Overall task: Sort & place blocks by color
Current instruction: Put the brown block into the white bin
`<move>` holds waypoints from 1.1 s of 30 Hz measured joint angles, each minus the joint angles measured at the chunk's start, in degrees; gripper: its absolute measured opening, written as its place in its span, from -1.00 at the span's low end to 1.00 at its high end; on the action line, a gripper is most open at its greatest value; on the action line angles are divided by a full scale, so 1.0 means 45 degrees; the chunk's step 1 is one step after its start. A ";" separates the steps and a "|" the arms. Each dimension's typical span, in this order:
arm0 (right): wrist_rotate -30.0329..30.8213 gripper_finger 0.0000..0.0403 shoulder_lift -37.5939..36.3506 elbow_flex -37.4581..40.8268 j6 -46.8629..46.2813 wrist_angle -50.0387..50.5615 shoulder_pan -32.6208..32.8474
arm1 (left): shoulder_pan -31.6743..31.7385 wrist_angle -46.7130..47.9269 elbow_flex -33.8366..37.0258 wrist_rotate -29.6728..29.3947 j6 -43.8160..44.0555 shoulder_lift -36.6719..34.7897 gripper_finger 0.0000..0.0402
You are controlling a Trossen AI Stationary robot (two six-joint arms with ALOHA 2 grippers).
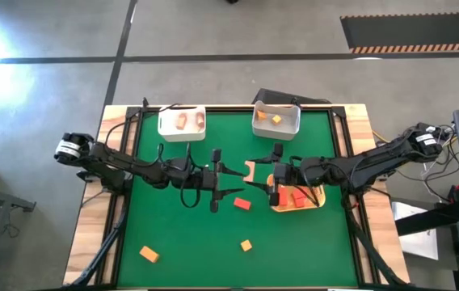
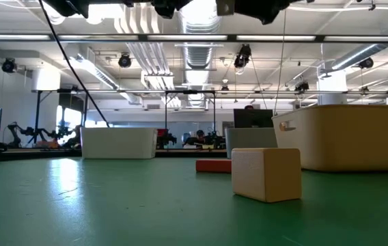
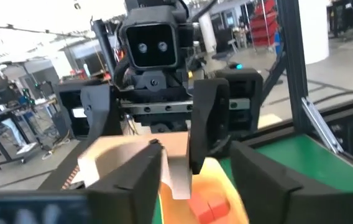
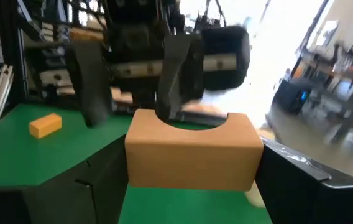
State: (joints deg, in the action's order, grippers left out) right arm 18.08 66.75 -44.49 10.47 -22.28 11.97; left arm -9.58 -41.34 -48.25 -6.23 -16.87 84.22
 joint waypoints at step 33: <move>-0.6345 0.36 0.4516 -0.4161 -0.1853 0.7200 -1.2801 | 0.8471 0.4675 0.1700 -0.1942 -0.2426 -0.4129 0.33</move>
State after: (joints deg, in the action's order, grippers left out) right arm -10.48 87.07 -63.22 2.13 10.12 -45.64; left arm 28.55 -20.30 -40.60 -14.97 -27.79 65.64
